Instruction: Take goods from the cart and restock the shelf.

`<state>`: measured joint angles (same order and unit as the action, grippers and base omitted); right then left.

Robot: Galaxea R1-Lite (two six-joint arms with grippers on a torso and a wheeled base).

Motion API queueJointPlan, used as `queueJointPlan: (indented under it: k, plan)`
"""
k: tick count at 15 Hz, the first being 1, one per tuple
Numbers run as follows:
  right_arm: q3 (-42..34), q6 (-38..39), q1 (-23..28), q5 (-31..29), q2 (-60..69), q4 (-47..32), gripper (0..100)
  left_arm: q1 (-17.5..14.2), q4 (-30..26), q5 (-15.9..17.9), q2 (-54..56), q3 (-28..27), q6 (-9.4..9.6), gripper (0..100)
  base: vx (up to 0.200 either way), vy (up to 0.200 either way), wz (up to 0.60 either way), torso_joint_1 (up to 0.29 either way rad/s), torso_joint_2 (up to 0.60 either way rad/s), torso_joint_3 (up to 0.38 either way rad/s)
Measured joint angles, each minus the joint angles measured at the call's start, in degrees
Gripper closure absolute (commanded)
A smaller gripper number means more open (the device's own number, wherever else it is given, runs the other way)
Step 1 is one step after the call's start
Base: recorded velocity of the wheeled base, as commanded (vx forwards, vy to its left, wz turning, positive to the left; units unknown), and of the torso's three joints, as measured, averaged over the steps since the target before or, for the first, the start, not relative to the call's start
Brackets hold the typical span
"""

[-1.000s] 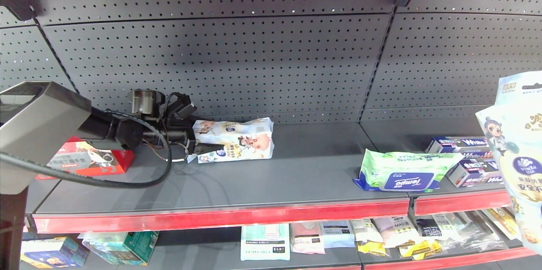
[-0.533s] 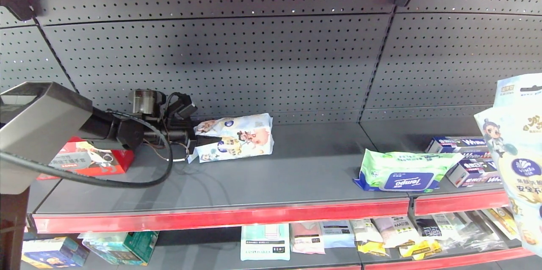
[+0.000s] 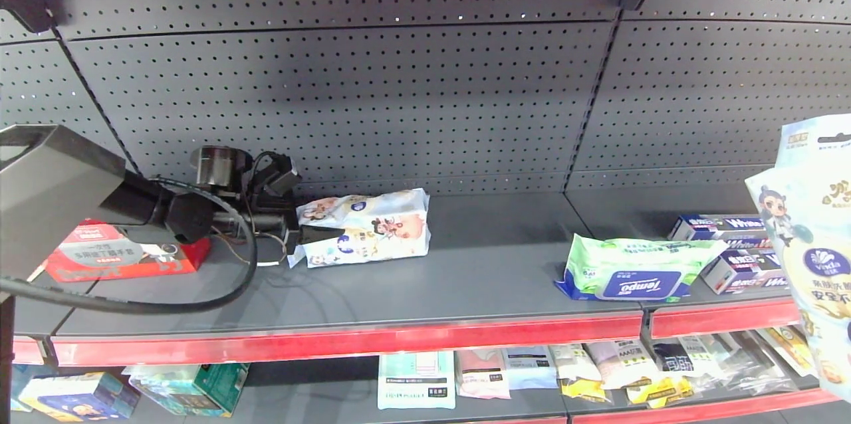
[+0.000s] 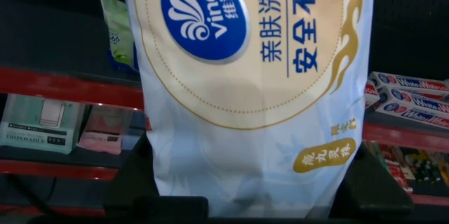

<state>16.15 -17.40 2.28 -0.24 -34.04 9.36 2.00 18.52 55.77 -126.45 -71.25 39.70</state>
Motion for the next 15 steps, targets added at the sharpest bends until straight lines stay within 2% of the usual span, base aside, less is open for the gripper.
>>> queueJointPlan:
  k: [2,3,6,10,15]
  plan:
    - [-0.01,0.02,0.00,0.00,0.00,0.02,100,-0.90,-0.05,1.45,1.93,2.12,0.39,100,0.000,0.000,0.00,0.000,0.00,0.000]
    - [-0.04,0.00,0.00,0.00,-0.02,0.02,100,-1.45,0.00,2.19,3.08,3.93,1.29,100,0.000,0.000,0.00,0.000,0.00,0.000]
    - [-0.04,0.00,0.00,0.06,-0.13,0.02,100,-3.18,-0.02,3.75,6.34,10.40,5.10,100,0.000,0.000,0.00,0.000,0.00,0.000]
    - [0.02,0.00,0.00,0.06,-0.20,0.02,100,-5.52,0.12,6.13,9.95,17.64,11.18,100,0.000,0.000,0.00,0.000,0.00,0.000]
    - [0.27,0.02,-0.07,0.06,-0.61,0.02,100,-5.85,0.26,7.40,12.35,21.81,13.42,100,0.000,0.000,0.00,0.000,0.00,0.000]
